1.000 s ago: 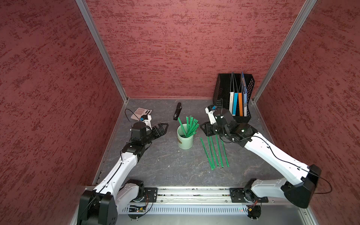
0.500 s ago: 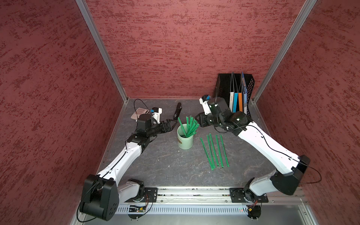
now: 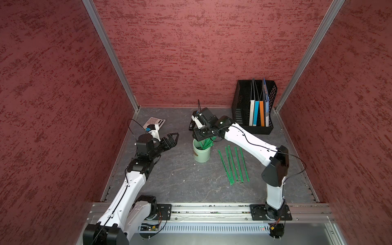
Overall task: Take the straws out of the storage container
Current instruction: Pick up the straw from the container.
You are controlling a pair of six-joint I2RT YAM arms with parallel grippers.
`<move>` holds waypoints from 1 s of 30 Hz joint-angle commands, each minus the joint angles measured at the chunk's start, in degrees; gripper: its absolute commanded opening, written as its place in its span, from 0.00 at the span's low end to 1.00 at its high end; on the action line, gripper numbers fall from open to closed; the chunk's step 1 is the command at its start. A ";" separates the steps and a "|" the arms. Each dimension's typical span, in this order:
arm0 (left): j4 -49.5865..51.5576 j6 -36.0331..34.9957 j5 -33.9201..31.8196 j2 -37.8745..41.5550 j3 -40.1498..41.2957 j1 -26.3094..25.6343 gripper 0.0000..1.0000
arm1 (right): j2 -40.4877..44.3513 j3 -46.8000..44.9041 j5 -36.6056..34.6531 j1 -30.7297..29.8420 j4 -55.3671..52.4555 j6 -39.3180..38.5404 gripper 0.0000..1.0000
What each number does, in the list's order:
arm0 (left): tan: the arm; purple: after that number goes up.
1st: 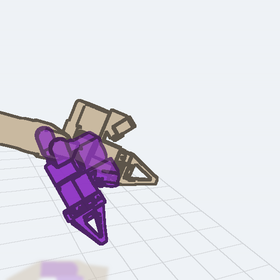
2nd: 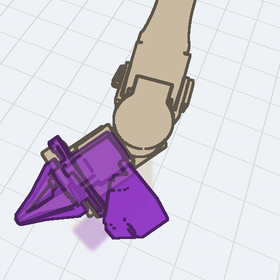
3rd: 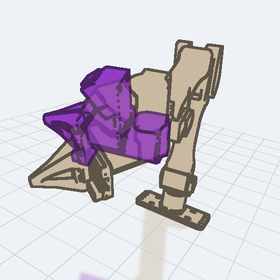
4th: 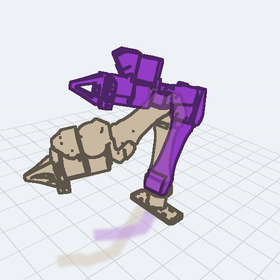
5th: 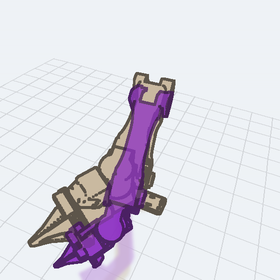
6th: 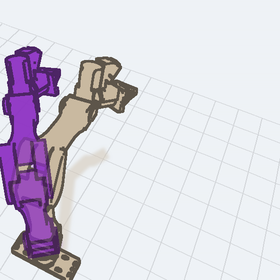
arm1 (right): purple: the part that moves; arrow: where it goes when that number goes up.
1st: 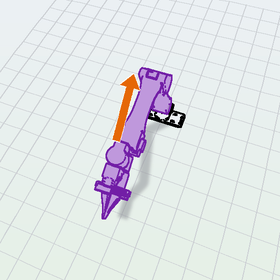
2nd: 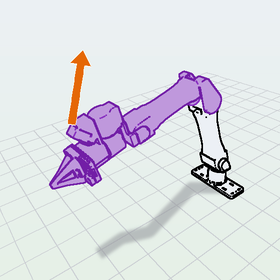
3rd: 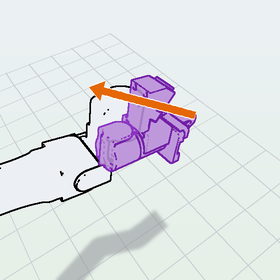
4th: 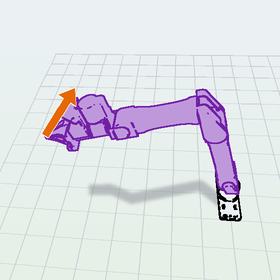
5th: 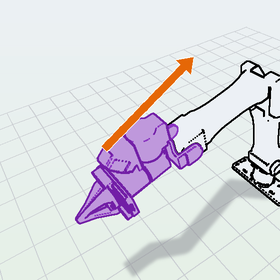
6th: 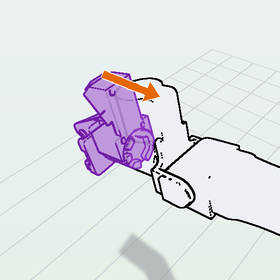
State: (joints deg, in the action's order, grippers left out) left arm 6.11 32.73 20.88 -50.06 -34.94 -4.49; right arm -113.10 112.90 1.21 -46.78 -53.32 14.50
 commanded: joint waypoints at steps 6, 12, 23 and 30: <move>1.64 0.80 1.21 1.59 1.35 2.27 1.00 | -5.06 7.81 -3.20 0.11 -5.39 -2.02 0.43; 2.23 0.58 1.55 2.59 1.62 2.90 1.00 | -8.55 11.75 -5.24 0.11 -8.08 -2.20 0.43; 2.33 0.42 2.49 3.03 2.03 4.04 1.00 | -12.11 15.91 -6.62 0.29 -9.87 -2.20 0.35; 1.29 0.82 2.82 2.80 2.68 4.40 1.00 | -10.96 16.56 -6.20 0.29 -10.14 -2.33 0.11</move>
State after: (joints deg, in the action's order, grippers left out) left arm 8.10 33.19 22.90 -47.62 -33.17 -0.58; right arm -124.81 128.11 -4.29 -46.68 -62.65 12.56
